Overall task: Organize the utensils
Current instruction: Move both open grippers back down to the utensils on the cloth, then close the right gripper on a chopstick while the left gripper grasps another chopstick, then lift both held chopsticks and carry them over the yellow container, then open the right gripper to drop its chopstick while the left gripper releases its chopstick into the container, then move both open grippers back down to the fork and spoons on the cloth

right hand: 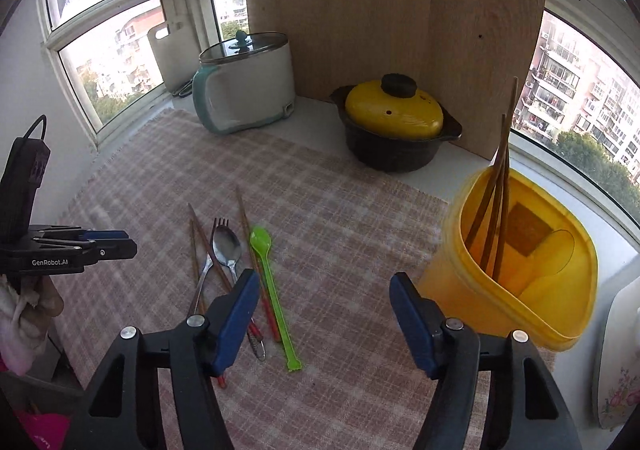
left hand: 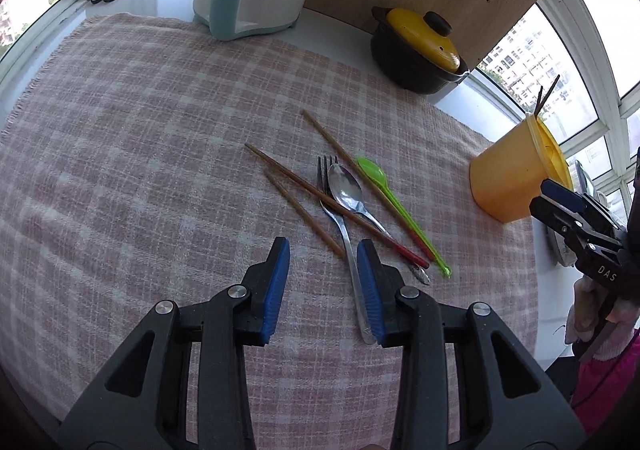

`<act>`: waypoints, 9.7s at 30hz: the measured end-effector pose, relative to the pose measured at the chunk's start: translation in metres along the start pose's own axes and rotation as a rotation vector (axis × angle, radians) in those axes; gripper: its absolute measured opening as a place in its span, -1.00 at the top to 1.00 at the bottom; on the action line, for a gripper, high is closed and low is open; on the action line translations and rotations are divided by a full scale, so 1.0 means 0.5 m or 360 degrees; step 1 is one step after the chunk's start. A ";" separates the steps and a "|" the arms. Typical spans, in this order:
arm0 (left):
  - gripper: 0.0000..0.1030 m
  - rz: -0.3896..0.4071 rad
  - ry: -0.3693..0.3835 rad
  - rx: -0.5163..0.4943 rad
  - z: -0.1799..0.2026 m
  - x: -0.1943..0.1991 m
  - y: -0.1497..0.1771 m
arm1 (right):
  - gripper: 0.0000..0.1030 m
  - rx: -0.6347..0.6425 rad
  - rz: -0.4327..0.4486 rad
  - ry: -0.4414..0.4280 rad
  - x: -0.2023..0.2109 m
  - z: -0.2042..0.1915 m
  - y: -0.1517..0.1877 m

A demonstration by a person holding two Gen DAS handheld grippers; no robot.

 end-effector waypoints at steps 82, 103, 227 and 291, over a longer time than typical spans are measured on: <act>0.72 -0.0303 -0.0017 0.0548 -0.032 -0.218 -0.112 | 0.92 0.0269 -0.0665 -0.0292 -0.293 -0.087 0.015; 0.94 -0.0186 -0.0016 0.0338 -0.012 -0.232 -0.161 | 0.92 0.0252 -0.0677 -0.0301 -0.334 -0.112 -0.038; 0.94 0.0425 0.0343 -0.0496 0.621 -0.093 -0.287 | 0.92 -0.0501 0.0318 0.0442 0.054 0.345 -0.019; 0.36 0.0395 0.0062 -0.0307 0.237 0.087 -0.146 | -0.84 -0.0263 0.0449 0.0472 0.156 0.075 0.000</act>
Point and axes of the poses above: each gripper's, at about its wrist camera, not at the fingertips, and x roughly against the way its jaws point, z to its right, y to its underside, the point moved 3 cm from there along -x, roughly the way its jaws point, and after that the axes turned 1 degree about -y, right-handed, at the moved point
